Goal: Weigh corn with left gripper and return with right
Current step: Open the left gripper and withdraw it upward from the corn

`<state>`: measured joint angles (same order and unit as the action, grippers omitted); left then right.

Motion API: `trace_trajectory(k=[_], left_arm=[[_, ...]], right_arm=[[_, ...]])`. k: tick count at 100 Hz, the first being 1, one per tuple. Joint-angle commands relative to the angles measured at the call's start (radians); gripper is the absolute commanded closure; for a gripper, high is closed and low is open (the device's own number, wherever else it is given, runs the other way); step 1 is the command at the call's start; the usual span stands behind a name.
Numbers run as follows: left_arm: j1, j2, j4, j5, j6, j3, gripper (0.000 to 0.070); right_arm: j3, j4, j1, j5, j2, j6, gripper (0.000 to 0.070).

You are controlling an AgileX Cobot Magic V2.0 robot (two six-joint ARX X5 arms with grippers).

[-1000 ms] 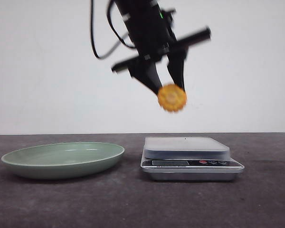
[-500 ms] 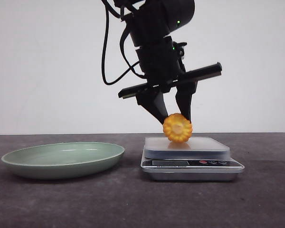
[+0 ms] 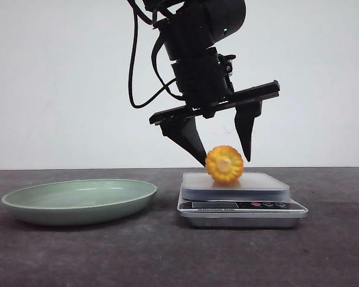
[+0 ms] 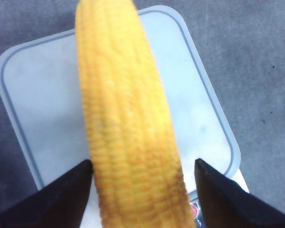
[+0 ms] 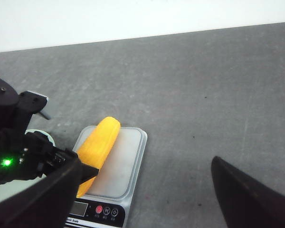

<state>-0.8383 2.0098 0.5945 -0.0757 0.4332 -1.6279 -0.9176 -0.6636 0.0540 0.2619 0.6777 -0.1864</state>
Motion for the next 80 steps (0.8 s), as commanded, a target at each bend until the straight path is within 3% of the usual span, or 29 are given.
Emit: trace_trajectory(k=[1,19,44,80], left_arm=[[-0.013,0.021,-0.007,-0.002,-0.005,-0.030,0.0228],[-0.013,-0.008,0.069,-0.016,-0.058,-0.112,0.0213],[0.004,-0.122,0.300,-0.232,-0.207,-0.345,0.0214],[0.126,-0.543,0.473,-0.416,-0.267,-0.385,0.0214]], right_arm=[[-0.014,0.008,0.003,0.000,0.005,0.011,0.0146],[-0.014,0.006,0.003,0.000,0.005,0.012,0.0146],[-0.014,-0.004,0.003,0.000,0.005,0.011,0.0146],[-0.014,-0.002,0.039,0.000,0.007,0.015,0.0146]])
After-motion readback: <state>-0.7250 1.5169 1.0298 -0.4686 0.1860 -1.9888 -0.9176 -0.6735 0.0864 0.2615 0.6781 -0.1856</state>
